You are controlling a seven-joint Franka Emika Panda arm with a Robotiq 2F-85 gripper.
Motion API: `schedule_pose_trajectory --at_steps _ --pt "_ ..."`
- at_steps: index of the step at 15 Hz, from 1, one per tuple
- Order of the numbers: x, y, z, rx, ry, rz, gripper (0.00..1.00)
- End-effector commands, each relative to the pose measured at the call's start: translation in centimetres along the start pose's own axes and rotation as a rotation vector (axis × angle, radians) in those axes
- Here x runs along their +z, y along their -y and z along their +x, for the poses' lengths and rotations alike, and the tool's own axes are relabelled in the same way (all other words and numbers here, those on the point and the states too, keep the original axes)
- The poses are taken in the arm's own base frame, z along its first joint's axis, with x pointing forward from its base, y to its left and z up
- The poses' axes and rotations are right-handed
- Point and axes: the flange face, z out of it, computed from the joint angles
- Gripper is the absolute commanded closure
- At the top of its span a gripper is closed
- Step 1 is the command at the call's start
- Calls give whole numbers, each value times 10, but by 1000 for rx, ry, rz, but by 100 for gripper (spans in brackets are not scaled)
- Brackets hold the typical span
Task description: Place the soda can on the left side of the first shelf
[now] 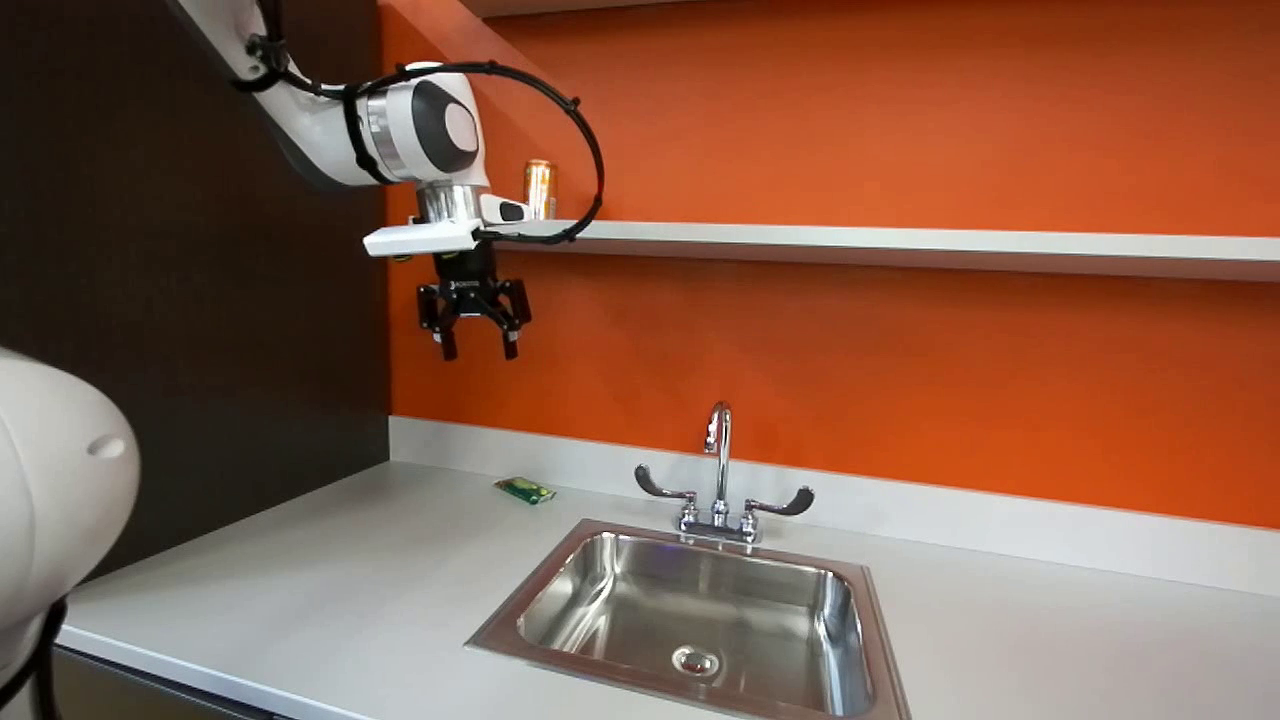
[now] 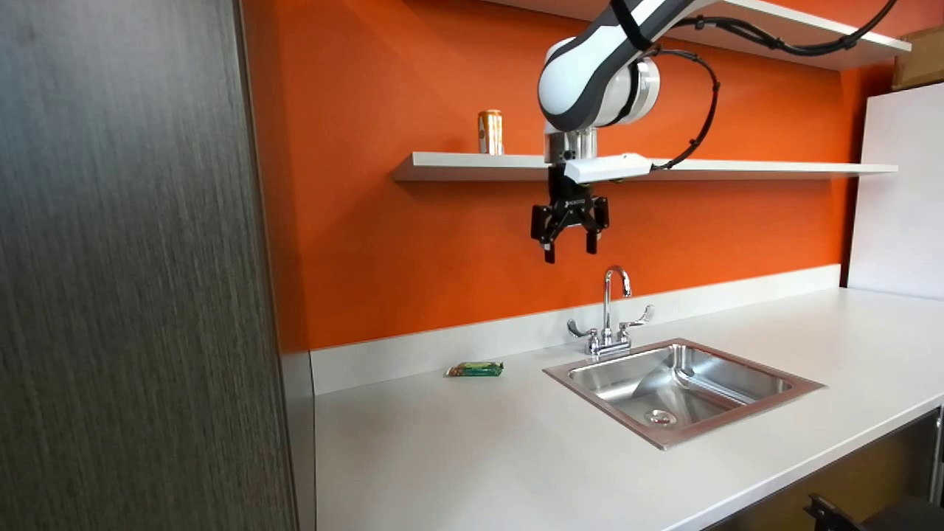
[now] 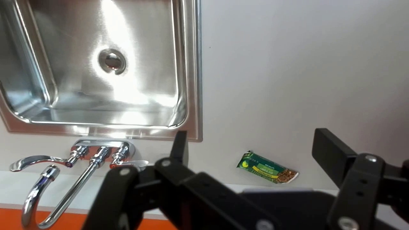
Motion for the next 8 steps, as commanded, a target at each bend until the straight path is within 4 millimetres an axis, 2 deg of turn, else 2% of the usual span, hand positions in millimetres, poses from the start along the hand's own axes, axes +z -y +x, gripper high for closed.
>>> schedule_pose_trajectory --at_steps 1,8 --pt "7 -3 -22 -5 -9 35 0" --pt "25 -3 -57 10 31 31 0"
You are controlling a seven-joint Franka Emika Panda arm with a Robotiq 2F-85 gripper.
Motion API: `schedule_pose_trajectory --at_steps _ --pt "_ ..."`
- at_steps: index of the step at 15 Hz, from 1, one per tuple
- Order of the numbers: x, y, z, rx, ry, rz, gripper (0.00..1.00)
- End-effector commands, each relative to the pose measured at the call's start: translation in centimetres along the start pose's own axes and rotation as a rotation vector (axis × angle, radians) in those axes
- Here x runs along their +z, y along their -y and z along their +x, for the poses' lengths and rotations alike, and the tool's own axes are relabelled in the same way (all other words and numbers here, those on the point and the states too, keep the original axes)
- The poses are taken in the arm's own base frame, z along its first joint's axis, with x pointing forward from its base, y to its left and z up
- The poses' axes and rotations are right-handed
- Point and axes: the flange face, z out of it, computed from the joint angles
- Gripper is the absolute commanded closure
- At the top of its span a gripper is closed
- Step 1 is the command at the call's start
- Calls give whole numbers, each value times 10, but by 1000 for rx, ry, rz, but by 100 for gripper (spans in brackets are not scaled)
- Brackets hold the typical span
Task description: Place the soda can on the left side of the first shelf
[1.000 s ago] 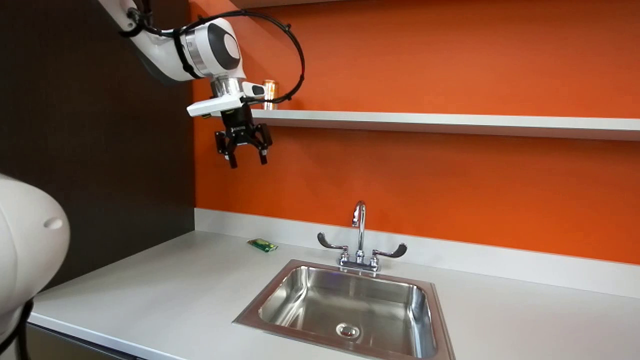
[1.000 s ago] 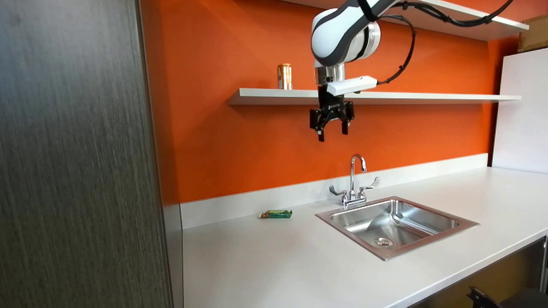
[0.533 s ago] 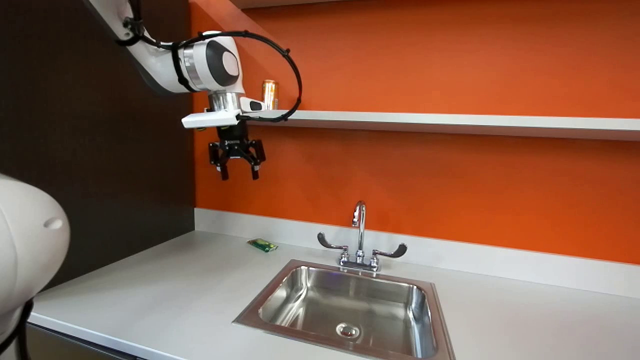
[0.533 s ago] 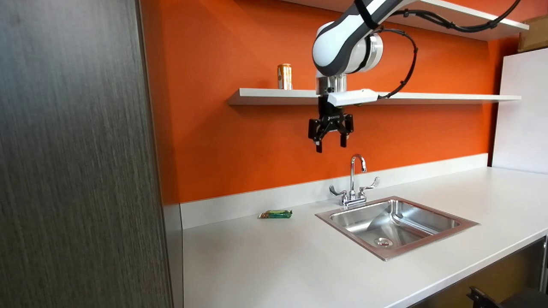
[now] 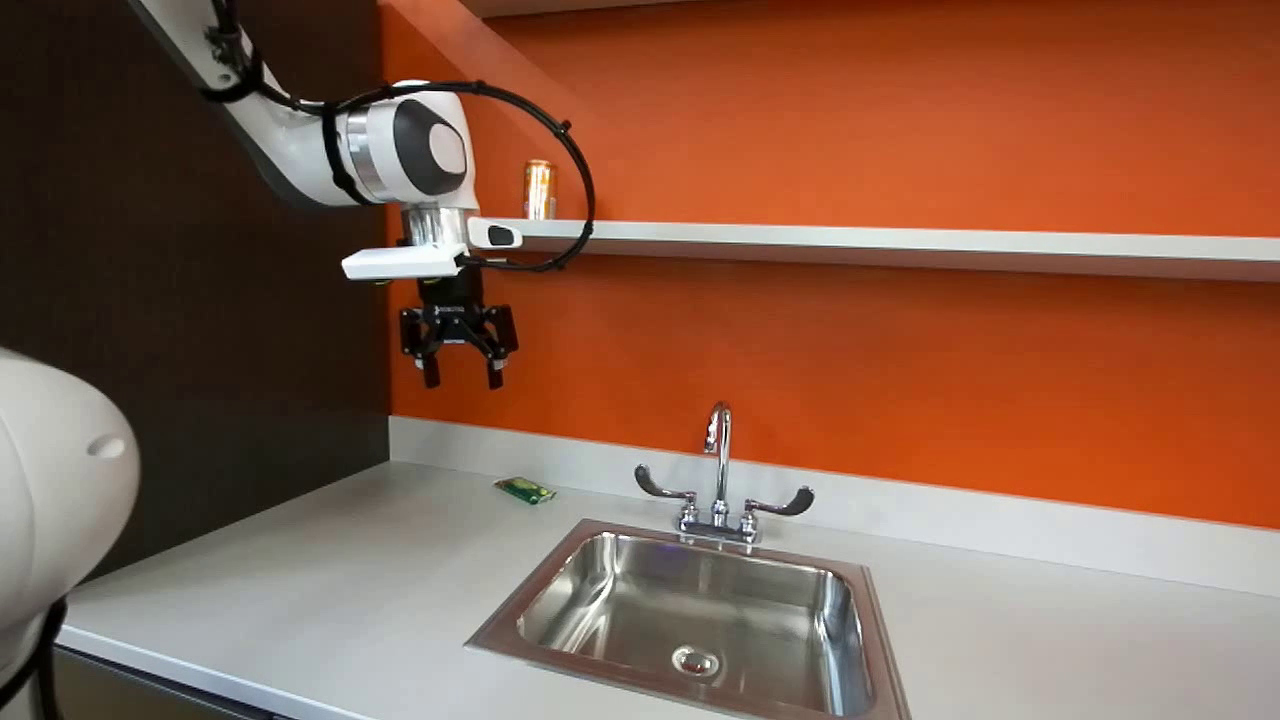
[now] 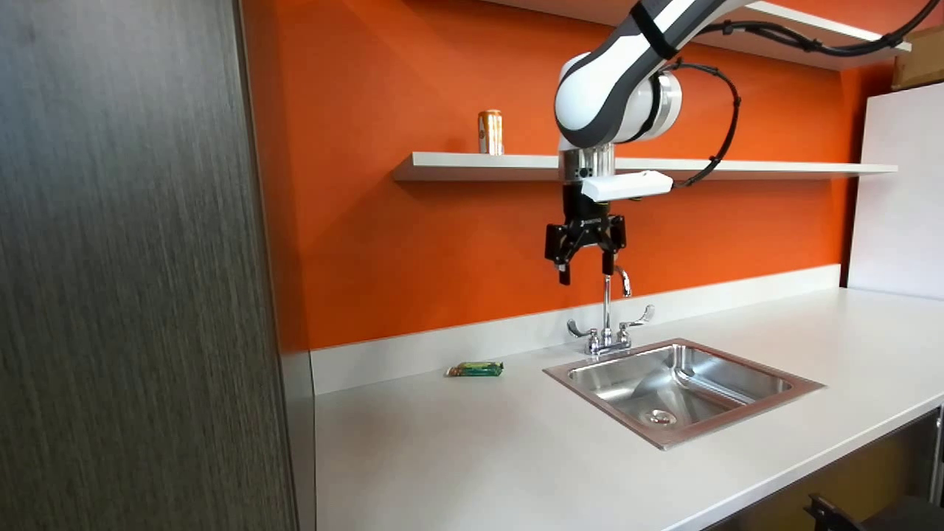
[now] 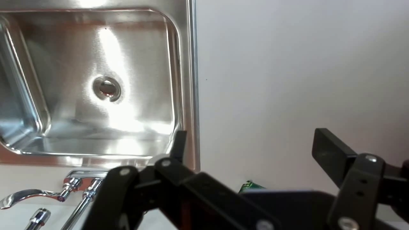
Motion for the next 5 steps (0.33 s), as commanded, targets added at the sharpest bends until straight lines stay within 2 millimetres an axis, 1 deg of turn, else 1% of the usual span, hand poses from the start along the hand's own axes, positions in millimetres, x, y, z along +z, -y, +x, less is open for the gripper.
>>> schedule_pose_trajectory --at_steps 1,5 --pt "2 0 -4 0 6 0 0" --pt "5 0 -7 -1 13 -1 0"
